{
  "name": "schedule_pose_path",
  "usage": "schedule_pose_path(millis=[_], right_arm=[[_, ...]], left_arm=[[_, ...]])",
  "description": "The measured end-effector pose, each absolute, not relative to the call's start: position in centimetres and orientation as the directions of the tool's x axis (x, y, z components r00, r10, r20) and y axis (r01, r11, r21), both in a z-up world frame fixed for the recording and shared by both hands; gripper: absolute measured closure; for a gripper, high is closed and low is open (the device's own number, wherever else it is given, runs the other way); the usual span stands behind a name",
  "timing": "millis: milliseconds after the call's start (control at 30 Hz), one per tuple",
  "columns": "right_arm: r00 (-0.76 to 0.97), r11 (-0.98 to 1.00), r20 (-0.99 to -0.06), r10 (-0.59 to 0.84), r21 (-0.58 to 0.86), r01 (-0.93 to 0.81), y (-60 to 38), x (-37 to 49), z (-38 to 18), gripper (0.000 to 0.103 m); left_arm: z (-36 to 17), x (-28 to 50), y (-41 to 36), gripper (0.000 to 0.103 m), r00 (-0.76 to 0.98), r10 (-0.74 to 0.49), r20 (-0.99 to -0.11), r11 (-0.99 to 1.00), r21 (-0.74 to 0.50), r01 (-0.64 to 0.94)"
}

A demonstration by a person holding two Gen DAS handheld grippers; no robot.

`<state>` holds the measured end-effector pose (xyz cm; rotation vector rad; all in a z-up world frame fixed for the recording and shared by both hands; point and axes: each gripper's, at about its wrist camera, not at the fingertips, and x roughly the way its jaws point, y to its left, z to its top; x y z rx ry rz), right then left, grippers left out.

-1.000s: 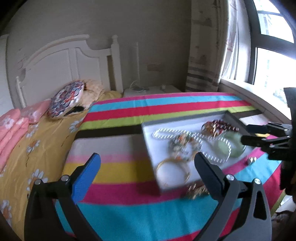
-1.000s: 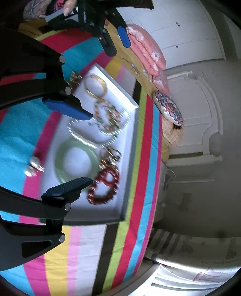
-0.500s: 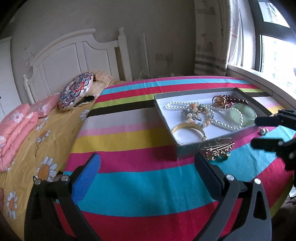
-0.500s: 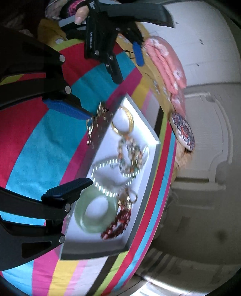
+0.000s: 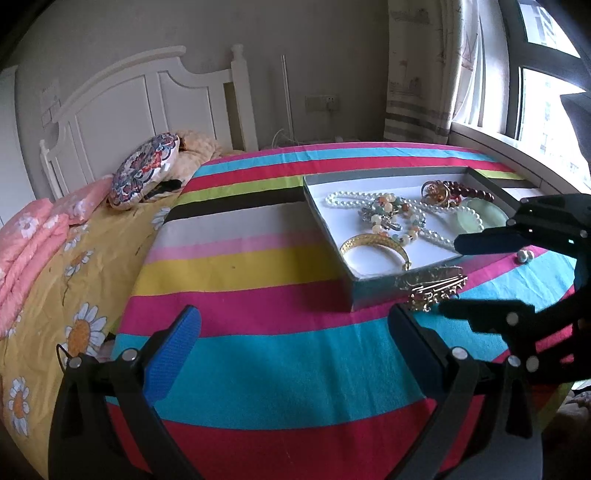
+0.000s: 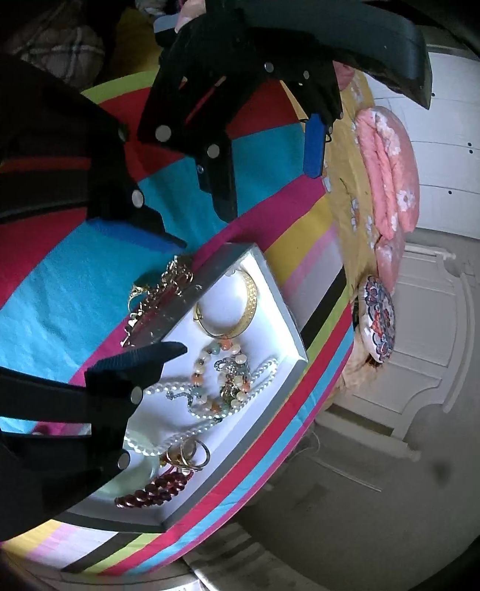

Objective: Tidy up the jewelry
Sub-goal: 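Grasp the gold pin brooch beside the tray with the right gripper and lift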

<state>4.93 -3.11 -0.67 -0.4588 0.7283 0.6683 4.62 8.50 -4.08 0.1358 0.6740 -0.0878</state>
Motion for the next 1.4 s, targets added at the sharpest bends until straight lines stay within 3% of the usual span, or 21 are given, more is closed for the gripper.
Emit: schedule_pose_path(millis=[167,433,900,1033,1400], right_arm=[[0.528,0.684,-0.734,0.428,-0.119,-0.72,-3.5,4.6,-0.7,0.058],[0.475,0.684,-0.75,0.461,-0.041,-0.729,-4.6,5.5,-1.8,0.059],[0.439,0.639,-0.805,0.4,-0.099,-0.763,-2.2,5.8,-2.7,0.059],[0.385,0.631,-0.813,0.438,-0.028,-0.776,-2.6,5.5,-2.3,0.069],[0.368,0.658,-0.809,0.458,0.03,-0.752,-2.1,6.6,-2.7,0.068]], left_arm=[[-4.3,5.1,9.3,0.003,0.759,-0.06,-0.648,0.993,0.04,0.112],[-5.0,5.9,12.5,0.003,0.724,-0.131,-0.677,0.987,-0.156,0.032],[-5.4,6.4,12.8,0.003,0.699,-0.125,-0.704,0.985,-0.17,0.006],[-5.4,6.4,12.7,0.003,0.701,-0.13,-0.701,0.984,-0.178,0.004],[-5.5,6.4,12.7,0.003,0.702,-0.138,-0.699,0.982,-0.19,0.004]])
